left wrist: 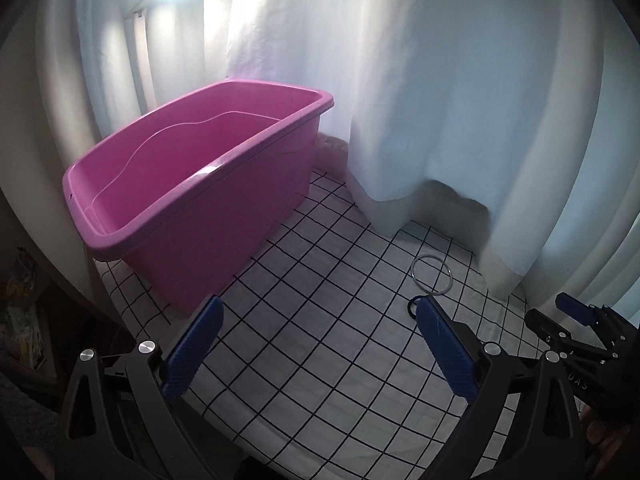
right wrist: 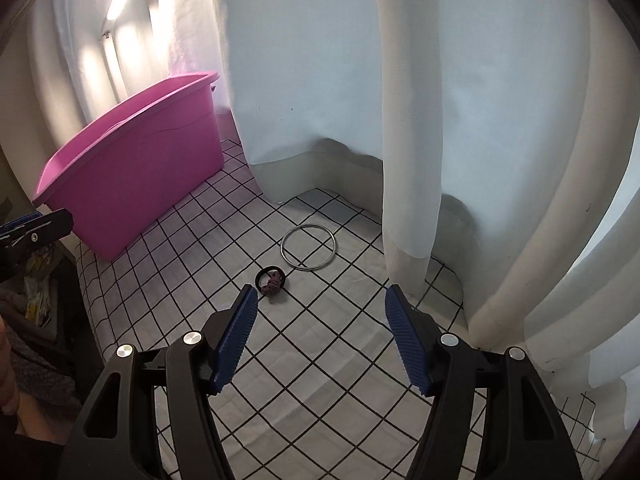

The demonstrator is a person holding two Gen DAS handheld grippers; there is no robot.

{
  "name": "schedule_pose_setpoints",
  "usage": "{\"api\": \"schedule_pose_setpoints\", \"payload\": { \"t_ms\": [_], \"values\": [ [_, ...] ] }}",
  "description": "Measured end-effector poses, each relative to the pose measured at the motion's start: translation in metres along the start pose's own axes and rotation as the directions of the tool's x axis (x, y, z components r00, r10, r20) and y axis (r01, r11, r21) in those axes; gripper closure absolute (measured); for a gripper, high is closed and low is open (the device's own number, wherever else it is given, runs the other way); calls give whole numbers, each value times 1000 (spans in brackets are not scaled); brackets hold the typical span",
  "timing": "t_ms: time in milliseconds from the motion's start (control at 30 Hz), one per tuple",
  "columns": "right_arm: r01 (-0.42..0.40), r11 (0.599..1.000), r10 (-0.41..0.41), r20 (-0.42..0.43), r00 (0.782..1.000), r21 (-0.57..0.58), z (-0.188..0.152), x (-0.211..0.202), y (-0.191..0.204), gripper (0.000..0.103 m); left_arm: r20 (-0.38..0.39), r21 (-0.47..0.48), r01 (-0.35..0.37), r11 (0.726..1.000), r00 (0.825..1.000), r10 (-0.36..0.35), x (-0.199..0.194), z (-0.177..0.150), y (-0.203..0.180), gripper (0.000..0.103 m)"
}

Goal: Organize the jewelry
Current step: 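Move both tools back over the table toward the hair tie and ring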

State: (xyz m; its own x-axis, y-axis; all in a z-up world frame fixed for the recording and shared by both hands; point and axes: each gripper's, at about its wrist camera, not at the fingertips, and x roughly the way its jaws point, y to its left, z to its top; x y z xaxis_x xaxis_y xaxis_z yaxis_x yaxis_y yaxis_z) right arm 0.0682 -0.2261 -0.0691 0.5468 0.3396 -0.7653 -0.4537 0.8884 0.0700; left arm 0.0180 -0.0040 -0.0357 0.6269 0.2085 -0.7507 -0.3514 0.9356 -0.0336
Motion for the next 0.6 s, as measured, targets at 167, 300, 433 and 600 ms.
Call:
{"api": "schedule_pose_setpoints", "payload": {
  "t_ms": [167,300,433,600],
  "values": [
    [-113,990,110,-35,993,-85,0,31,-11,40,-30,-53,-70,996,997,69,20,-25,-28,5],
    [-147,979,138,-69,988,-143,3,59,-15,40,-65,-68,-113,991,992,109,40,-39,-44,5],
    [-153,970,136,-100,986,-188,9,90,-16,40,-92,-56,-133,990,988,128,65,-45,-56,5],
    [-175,950,148,-120,982,-259,14,124,-11,40,-119,-83,-141,987,984,131,99,-45,-68,5]
  ]
}}
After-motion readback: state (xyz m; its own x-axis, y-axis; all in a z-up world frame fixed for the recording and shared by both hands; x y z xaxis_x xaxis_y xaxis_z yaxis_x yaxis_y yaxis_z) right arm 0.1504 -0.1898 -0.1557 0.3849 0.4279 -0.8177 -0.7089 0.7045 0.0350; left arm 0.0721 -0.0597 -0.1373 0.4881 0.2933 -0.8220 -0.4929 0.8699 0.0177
